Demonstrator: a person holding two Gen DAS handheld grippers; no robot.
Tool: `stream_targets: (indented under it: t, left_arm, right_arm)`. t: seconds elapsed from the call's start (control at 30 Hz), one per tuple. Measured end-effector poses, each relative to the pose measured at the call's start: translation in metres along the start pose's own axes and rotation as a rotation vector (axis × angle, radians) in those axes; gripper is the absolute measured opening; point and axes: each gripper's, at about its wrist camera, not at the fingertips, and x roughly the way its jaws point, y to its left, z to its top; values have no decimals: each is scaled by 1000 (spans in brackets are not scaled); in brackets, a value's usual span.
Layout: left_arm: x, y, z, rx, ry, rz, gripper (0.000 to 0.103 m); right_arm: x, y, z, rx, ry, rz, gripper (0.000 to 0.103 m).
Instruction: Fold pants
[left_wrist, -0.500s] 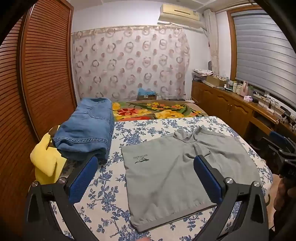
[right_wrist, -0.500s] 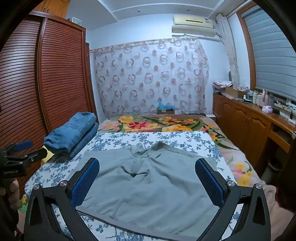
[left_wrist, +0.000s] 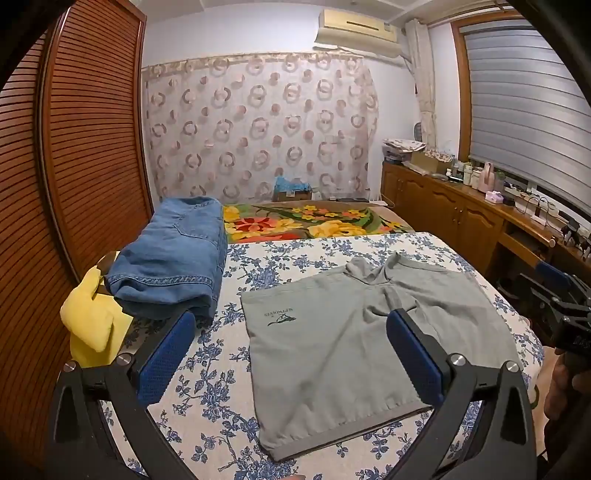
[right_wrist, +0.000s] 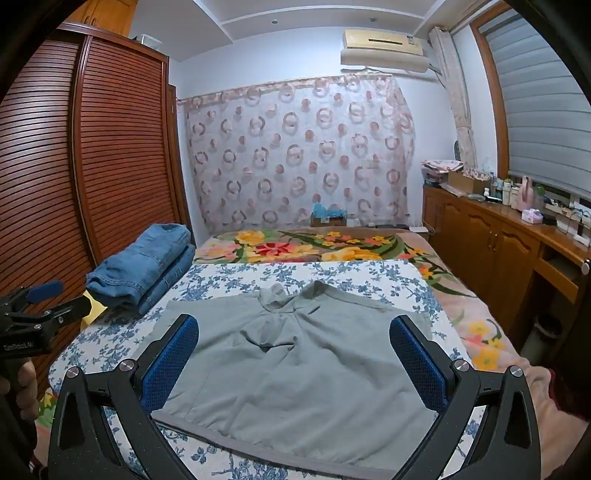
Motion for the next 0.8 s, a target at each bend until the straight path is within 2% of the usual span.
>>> stream_targets:
  t: [0.8]
  left_arm:
    - [0,0,0,-1,-8,0,103]
  right_arm:
    - [2,5,-2,6,1,-9,103]
